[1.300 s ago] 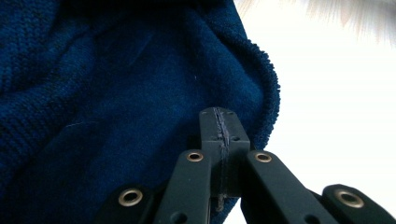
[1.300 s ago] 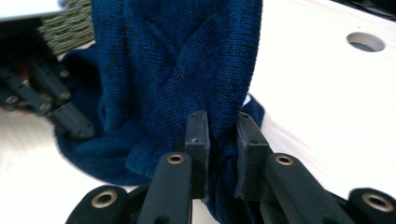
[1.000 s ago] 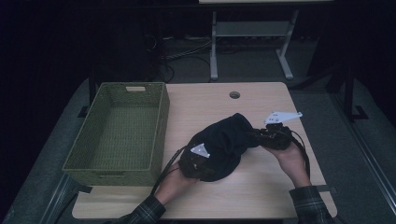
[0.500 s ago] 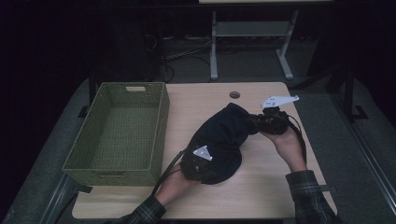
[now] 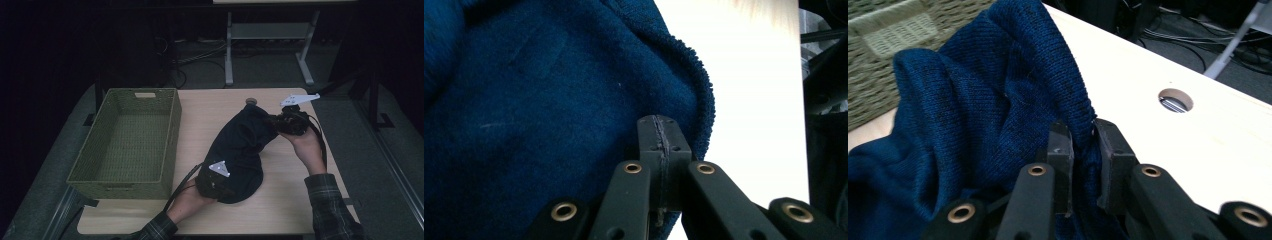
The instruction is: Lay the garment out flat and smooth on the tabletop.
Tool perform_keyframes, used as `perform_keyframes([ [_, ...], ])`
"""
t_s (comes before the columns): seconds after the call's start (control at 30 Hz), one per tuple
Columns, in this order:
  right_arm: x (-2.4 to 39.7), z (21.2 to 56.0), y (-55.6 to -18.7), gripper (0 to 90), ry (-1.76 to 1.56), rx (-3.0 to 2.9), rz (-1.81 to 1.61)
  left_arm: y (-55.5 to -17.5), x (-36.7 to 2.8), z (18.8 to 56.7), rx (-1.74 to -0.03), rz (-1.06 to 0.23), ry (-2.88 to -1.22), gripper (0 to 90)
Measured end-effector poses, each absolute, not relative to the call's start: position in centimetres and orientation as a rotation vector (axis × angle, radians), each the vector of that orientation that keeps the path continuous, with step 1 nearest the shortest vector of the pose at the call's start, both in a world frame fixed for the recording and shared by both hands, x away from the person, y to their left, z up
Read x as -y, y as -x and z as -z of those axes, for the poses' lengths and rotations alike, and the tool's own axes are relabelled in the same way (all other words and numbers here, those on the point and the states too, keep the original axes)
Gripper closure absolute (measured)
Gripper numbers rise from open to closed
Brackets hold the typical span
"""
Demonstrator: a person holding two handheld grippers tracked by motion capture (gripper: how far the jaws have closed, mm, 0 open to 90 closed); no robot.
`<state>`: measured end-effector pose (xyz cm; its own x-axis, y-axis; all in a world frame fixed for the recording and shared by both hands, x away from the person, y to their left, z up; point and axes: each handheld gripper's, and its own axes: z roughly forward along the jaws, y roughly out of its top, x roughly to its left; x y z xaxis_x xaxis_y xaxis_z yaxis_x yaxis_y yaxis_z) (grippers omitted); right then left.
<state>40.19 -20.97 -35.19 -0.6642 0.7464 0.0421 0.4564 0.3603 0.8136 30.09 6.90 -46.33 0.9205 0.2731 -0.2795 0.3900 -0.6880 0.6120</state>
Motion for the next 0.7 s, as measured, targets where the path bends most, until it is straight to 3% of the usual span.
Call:
perform_keyframes([
  [0.33,19.9,35.0,-43.0,78.9,-1.095,-2.279,-1.126,-30.0,-6.8,46.4,-0.462,0.240,-2.362,90.0],
  [0.7,18.1,37.2,-47.0,79.1,-1.133,-2.295,-1.098,-29.9,-6.7,46.5,-0.464,0.256,-2.354,90.0],
])
